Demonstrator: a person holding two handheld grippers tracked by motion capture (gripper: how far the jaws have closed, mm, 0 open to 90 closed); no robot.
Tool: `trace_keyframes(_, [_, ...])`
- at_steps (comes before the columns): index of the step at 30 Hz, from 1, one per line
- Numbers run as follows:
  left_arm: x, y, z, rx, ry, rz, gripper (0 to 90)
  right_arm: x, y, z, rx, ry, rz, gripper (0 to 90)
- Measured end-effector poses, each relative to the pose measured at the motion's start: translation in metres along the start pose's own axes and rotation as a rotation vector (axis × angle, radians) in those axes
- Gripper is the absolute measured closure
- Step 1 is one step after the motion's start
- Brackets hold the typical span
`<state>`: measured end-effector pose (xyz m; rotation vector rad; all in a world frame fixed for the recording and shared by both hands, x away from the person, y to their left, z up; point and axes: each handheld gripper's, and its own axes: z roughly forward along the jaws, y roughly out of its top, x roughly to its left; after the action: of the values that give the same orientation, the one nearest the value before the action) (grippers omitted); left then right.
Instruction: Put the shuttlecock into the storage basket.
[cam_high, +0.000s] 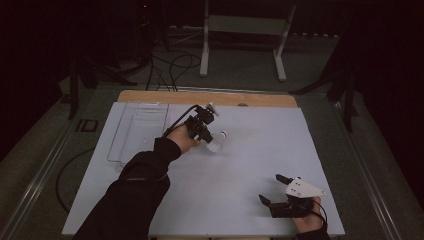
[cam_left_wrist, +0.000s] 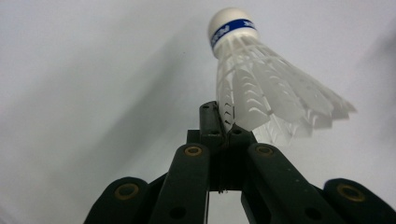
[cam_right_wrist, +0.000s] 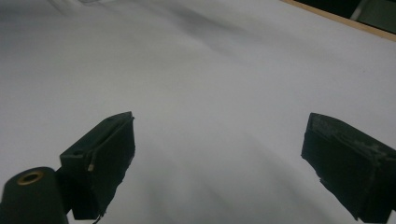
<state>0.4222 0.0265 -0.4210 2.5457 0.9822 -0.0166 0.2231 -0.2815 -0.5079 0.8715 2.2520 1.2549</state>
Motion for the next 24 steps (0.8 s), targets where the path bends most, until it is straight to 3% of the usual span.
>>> trace_keyframes(11, [-0.01, -0.009, -0.02, -0.005, 0.01, 0.038, 90.0, 0.001, 0.0, 0.001, 0.004, 0.014, 0.001, 9.7])
trace_keyframes(24, [-0.015, -0.023, -0.038, -0.022, 0.005, 0.049, 90.0, 0.002, 0.001, 0.001, 0.007, 0.023, -0.002, 9.6])
